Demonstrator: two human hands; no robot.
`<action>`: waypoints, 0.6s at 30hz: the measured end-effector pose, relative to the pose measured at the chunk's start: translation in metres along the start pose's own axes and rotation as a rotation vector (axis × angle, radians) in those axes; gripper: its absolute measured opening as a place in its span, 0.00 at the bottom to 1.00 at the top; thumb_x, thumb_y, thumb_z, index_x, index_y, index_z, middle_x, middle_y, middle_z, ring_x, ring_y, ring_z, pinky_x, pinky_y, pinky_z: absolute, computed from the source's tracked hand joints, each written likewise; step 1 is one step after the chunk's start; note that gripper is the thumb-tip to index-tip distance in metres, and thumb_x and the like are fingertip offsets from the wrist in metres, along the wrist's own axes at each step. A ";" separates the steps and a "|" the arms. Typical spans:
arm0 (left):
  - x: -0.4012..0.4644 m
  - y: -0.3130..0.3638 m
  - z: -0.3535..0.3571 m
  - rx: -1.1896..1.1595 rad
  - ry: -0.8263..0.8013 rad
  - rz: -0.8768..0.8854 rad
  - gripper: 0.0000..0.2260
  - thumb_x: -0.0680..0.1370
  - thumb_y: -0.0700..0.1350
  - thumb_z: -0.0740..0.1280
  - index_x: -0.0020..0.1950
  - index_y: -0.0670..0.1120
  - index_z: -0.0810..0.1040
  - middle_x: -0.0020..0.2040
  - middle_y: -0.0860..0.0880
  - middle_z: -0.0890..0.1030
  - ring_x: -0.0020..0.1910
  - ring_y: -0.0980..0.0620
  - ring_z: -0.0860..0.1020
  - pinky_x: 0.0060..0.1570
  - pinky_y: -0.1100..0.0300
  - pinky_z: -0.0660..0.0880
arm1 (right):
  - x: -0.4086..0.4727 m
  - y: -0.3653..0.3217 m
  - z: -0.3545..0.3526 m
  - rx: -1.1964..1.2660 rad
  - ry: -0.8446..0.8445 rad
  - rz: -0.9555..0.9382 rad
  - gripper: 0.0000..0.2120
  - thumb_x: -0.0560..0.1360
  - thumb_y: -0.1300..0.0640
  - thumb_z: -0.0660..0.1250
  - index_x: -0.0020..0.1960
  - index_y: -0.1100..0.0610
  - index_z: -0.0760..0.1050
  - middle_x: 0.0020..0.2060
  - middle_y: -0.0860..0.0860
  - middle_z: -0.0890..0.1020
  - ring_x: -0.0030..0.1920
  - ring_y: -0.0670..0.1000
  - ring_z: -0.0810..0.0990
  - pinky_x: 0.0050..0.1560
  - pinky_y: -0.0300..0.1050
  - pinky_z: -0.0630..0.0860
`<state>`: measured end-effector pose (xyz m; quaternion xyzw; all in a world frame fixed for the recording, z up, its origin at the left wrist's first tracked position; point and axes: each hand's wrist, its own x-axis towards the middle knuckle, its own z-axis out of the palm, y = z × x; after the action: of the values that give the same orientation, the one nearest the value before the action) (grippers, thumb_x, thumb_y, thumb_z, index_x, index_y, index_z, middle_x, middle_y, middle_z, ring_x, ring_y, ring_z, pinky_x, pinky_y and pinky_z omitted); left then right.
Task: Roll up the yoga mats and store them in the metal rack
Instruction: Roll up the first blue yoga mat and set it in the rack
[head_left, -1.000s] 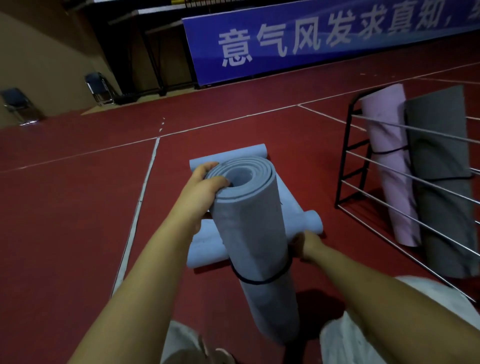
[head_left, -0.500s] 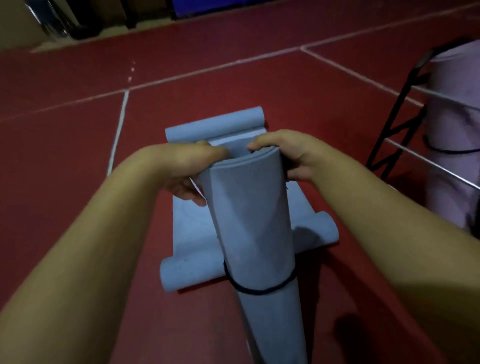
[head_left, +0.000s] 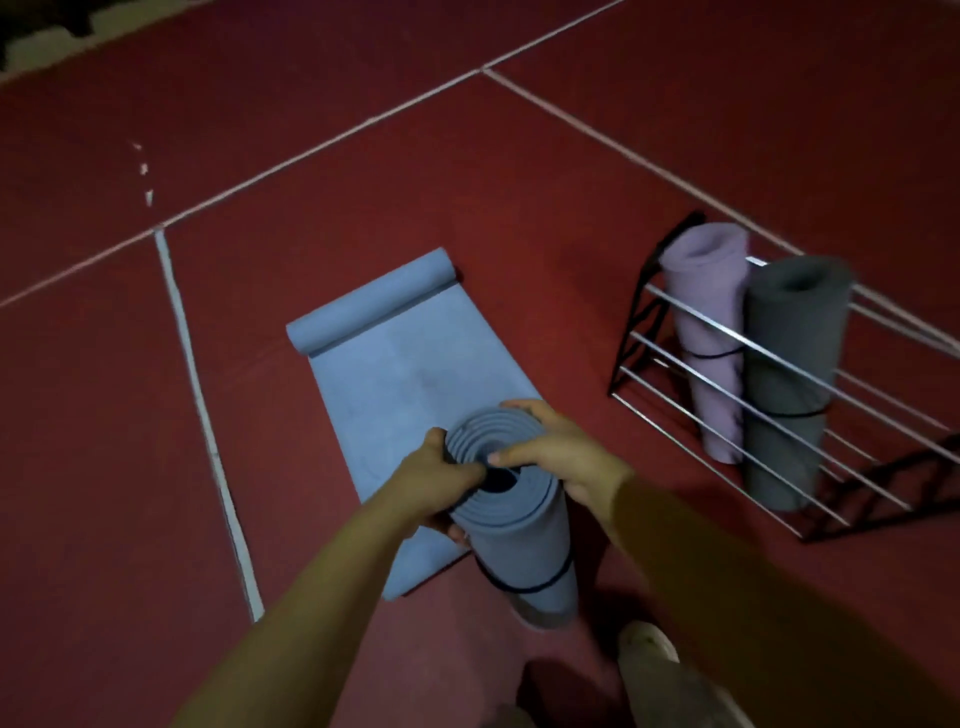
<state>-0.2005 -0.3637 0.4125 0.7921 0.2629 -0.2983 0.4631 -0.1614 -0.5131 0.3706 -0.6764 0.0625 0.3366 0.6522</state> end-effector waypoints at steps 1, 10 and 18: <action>-0.018 0.021 -0.009 0.030 -0.002 0.041 0.15 0.74 0.46 0.68 0.56 0.47 0.66 0.50 0.44 0.76 0.39 0.42 0.82 0.32 0.46 0.81 | -0.017 -0.028 -0.004 -0.047 0.024 -0.027 0.28 0.66 0.70 0.74 0.61 0.51 0.71 0.54 0.54 0.78 0.51 0.51 0.78 0.40 0.38 0.76; -0.172 0.182 -0.041 0.117 -0.118 0.460 0.21 0.72 0.48 0.71 0.60 0.46 0.68 0.49 0.40 0.80 0.38 0.38 0.83 0.36 0.43 0.81 | -0.189 -0.216 -0.042 -0.122 0.420 -0.268 0.22 0.67 0.73 0.68 0.59 0.58 0.75 0.45 0.54 0.78 0.40 0.49 0.76 0.32 0.37 0.74; -0.238 0.267 0.017 -0.080 -0.221 0.793 0.13 0.74 0.42 0.66 0.58 0.45 0.70 0.46 0.42 0.79 0.34 0.45 0.81 0.28 0.52 0.78 | -0.308 -0.289 -0.101 -0.215 0.768 -0.460 0.18 0.67 0.73 0.66 0.53 0.60 0.78 0.33 0.51 0.78 0.28 0.45 0.74 0.25 0.35 0.73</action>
<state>-0.1822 -0.5278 0.7304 0.7766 -0.1026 -0.1697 0.5980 -0.2082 -0.6752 0.7709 -0.8121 0.1127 -0.0875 0.5657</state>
